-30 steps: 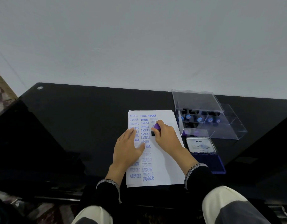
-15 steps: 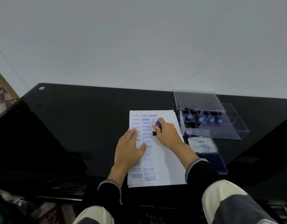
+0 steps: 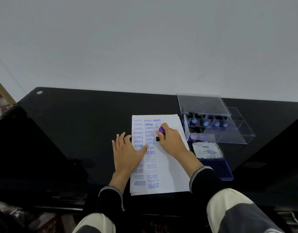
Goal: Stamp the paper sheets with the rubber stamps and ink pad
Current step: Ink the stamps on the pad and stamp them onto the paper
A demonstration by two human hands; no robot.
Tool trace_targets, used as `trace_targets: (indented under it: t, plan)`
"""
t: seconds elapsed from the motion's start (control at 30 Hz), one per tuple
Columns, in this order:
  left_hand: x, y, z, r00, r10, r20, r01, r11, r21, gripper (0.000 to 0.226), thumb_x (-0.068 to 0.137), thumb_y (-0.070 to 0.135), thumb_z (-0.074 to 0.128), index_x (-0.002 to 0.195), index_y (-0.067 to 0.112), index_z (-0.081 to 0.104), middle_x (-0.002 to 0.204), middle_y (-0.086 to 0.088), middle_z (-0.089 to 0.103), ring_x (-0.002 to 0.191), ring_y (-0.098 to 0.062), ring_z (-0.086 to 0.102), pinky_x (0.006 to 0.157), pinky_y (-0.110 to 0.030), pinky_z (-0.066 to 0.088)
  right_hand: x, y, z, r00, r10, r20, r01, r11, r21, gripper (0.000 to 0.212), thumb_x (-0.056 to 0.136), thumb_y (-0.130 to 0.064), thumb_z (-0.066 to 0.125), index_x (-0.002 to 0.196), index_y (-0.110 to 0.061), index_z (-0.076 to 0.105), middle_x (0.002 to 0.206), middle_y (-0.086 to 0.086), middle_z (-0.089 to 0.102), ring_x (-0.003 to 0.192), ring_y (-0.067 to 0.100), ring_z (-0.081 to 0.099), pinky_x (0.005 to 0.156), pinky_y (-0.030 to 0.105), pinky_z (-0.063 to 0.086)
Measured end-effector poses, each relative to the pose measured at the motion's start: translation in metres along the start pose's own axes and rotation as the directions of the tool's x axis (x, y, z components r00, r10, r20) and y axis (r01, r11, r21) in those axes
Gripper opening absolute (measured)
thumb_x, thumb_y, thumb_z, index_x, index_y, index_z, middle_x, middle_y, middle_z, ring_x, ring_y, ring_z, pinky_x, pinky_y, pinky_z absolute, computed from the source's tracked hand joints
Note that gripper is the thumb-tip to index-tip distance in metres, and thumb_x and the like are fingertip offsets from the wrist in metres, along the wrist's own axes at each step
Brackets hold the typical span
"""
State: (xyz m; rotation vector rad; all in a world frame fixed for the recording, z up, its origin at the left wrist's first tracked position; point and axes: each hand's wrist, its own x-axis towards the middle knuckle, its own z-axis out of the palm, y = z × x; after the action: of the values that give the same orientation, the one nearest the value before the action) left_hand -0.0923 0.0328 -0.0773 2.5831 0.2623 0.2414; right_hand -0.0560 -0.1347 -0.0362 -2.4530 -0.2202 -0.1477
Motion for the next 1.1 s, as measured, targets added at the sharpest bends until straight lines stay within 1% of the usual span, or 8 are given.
trace_targets:
  t: [0.07,0.2,0.33,0.5,0.67,0.87,1.0,1.1]
  plan:
    - [0.000,0.000,0.000,1.000,-0.003,0.001,0.003,1.000,0.003,0.082,0.081,0.066,0.060,0.140,0.015,0.037,0.157,-0.007,0.026,0.149,-0.024,0.010,0.121,-0.041,0.001,0.001,0.000,0.000,1.000,0.002,0.004,-0.002,1.000,0.003,0.017,0.099,-0.026,0.049,0.105,-0.011,0.047,0.084,0.003,0.055,0.069,0.018,0.052,0.056,0.022,0.040]
    - [-0.001,0.000,0.000,1.000,0.005,-0.009,-0.005,1.000,0.009,0.083,0.079,0.067,0.061,0.140,0.015,0.037,0.157,-0.007,0.026,0.149,-0.025,0.010,0.121,-0.042,0.002,-0.003,0.001,0.001,1.000,-0.011,-0.007,0.011,1.000,0.022,0.012,0.099,-0.025,0.049,0.100,-0.015,0.044,0.085,-0.002,0.054,0.064,0.009,0.048,0.053,0.012,0.033]
    - [0.000,0.000,0.001,1.000,0.007,0.000,-0.007,1.000,0.020,0.085,0.080,0.068,0.059,0.141,0.015,0.035,0.157,-0.007,0.025,0.150,-0.025,0.009,0.121,-0.042,0.002,-0.012,0.004,0.006,0.997,-0.043,-0.059,0.045,0.998,0.041,0.012,0.098,-0.023,0.051,0.099,-0.013,0.046,0.083,0.000,0.055,0.069,0.018,0.052,0.056,0.018,0.039]
    - [0.000,-0.001,0.002,1.000,0.010,-0.001,-0.010,1.000,0.028,0.084,0.080,0.068,0.059,0.141,0.016,0.035,0.157,-0.006,0.025,0.150,-0.025,0.010,0.121,-0.042,0.002,-0.006,0.002,0.003,0.998,-0.045,-0.040,0.047,0.998,0.039,0.011,0.098,-0.023,0.050,0.096,-0.016,0.042,0.081,-0.001,0.054,0.064,0.011,0.049,0.052,0.013,0.033]
    - [0.001,-0.001,0.004,1.000,0.006,-0.005,-0.006,0.999,0.039,0.085,0.080,0.069,0.058,0.141,0.016,0.035,0.158,-0.007,0.025,0.149,-0.026,0.010,0.120,-0.043,0.002,0.005,0.001,0.000,1.000,-0.002,0.022,0.002,1.000,0.023,0.016,0.099,-0.024,0.049,0.105,-0.010,0.046,0.085,0.002,0.055,0.071,0.019,0.054,0.061,0.024,0.042]
    - [0.001,-0.002,0.004,1.000,0.013,-0.004,-0.013,0.998,0.056,0.085,0.080,0.070,0.057,0.141,0.016,0.034,0.158,-0.007,0.024,0.150,-0.025,0.010,0.121,-0.043,0.003,-0.005,0.004,0.006,0.998,-0.042,-0.040,0.044,0.997,0.058,0.012,0.098,-0.022,0.051,0.095,-0.017,0.041,0.080,-0.002,0.053,0.062,0.009,0.048,0.052,0.012,0.031]
    - [0.000,-0.002,0.004,1.000,0.020,-0.006,-0.019,0.998,0.058,0.085,0.080,0.070,0.057,0.141,0.015,0.034,0.158,-0.007,0.024,0.150,-0.026,0.010,0.121,-0.043,0.003,-0.013,0.007,0.011,0.993,-0.080,-0.091,0.085,0.995,0.059,0.014,0.097,-0.020,0.052,0.092,-0.018,0.039,0.077,-0.003,0.050,0.060,0.007,0.046,0.050,0.012,0.031]
    - [0.001,-0.001,0.004,1.000,0.017,-0.005,-0.017,0.998,0.058,0.085,0.080,0.070,0.057,0.142,0.015,0.034,0.158,-0.007,0.024,0.150,-0.026,0.010,0.121,-0.043,0.003,-0.011,0.007,0.010,0.994,-0.073,-0.078,0.079,0.995,0.067,0.013,0.097,-0.021,0.051,0.092,-0.017,0.041,0.078,-0.001,0.053,0.063,0.015,0.048,0.052,0.014,0.033]
